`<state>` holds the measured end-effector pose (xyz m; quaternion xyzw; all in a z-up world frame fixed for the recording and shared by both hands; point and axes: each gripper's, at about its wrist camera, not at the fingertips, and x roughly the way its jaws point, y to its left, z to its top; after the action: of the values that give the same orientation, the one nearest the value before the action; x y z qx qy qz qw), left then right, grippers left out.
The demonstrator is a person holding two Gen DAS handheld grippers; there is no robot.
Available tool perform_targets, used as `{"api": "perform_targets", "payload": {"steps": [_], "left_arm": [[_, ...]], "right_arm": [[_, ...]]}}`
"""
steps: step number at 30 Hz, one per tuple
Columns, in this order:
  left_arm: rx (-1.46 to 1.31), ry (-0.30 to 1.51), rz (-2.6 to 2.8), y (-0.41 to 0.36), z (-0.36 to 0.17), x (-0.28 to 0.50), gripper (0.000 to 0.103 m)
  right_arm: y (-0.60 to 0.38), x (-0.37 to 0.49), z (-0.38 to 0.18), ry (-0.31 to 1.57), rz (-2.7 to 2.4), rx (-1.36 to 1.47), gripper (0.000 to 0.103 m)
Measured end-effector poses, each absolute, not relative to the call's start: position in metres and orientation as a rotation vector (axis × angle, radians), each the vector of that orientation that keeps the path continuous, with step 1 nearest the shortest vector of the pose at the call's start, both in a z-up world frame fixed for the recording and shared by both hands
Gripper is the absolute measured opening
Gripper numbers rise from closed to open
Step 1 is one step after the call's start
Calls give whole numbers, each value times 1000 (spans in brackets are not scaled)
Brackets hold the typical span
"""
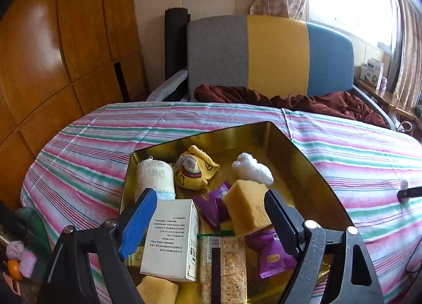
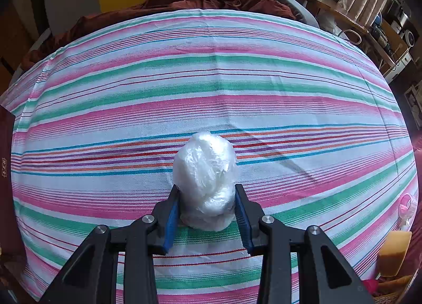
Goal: Organize objects
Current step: 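Carry the plastic bundle over the tray and open the right gripper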
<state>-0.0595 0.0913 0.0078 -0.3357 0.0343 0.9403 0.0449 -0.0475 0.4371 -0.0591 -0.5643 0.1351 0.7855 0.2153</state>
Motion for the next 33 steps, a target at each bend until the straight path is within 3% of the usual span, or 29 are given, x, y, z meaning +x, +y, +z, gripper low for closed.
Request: {"api": "perform_targets", "payload": {"steps": [12,23,26,33], "left_arm": [[-980,49,2876,80,21,-42,98],[-998,-2,2861,61,17,-29,99],[-1004,-18,2860,53,16,-27,99],[-1004,-64,2889,33,17,-22,99]], "right_arm": [[411,-49,-54,321,2175,-1562,38],[376,-50,-52,172,2180,-1584,37],[363,-49,-47,204,2217,-1611,37],[267,-62,-2,200,2514,-1599,37]]}}
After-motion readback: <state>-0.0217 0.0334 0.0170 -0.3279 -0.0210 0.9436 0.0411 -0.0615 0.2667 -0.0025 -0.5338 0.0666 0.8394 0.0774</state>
